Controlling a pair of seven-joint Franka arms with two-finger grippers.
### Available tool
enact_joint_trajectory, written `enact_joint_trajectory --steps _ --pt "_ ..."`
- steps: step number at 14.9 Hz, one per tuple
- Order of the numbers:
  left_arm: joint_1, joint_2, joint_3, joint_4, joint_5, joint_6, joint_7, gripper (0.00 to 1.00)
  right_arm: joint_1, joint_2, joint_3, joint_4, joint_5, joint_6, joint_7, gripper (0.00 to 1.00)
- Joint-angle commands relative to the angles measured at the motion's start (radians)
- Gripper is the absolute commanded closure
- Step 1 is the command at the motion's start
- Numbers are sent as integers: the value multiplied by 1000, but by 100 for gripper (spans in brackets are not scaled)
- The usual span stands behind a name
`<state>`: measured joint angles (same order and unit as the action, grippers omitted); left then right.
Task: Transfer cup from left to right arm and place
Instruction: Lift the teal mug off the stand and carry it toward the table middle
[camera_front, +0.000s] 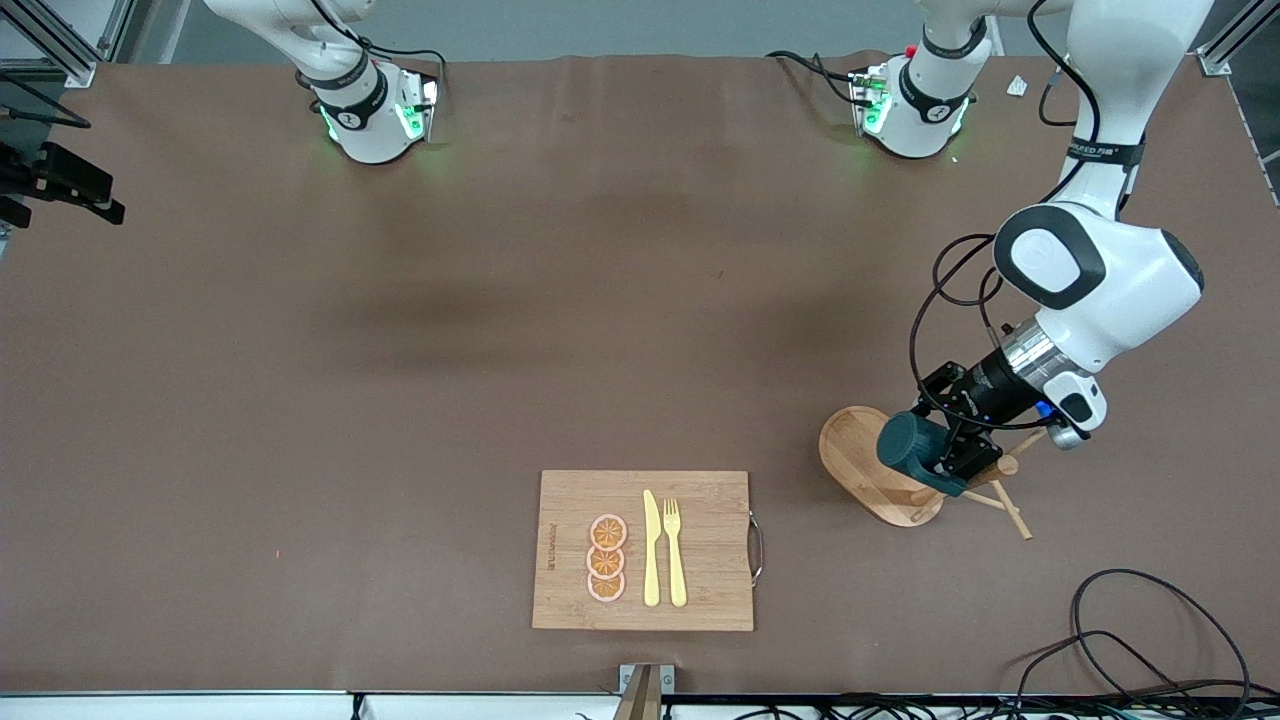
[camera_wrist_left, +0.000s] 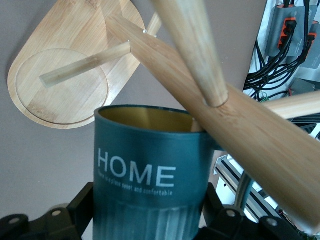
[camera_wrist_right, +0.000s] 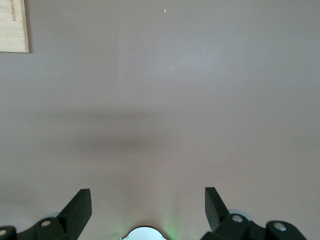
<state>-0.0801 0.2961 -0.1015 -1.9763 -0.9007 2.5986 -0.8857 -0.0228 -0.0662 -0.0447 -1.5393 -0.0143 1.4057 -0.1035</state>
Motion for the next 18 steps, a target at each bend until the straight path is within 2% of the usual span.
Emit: enact_joint_trajectory --steps 1,3,10,15,18 --pt "-6 14 -1 16 -30 11 21 39 0 -17 2 -9 8 -4 -4 0" --pt "-13 2 -3 16 -29 9 10 40 0 -17 2 -9 8 -4 -4 0" --pt "-14 -72 -87 10 -26 5 -72 40 1 -17 2 -9 7 -4 -4 0" --pt "-18 -81 -196 16 15 15 -87 40 1 -17 2 -9 7 -4 -4 0" --pt "-27 -74 -282 40 19 107 -134 40 1 -17 2 -9 5 -4 -4 0"
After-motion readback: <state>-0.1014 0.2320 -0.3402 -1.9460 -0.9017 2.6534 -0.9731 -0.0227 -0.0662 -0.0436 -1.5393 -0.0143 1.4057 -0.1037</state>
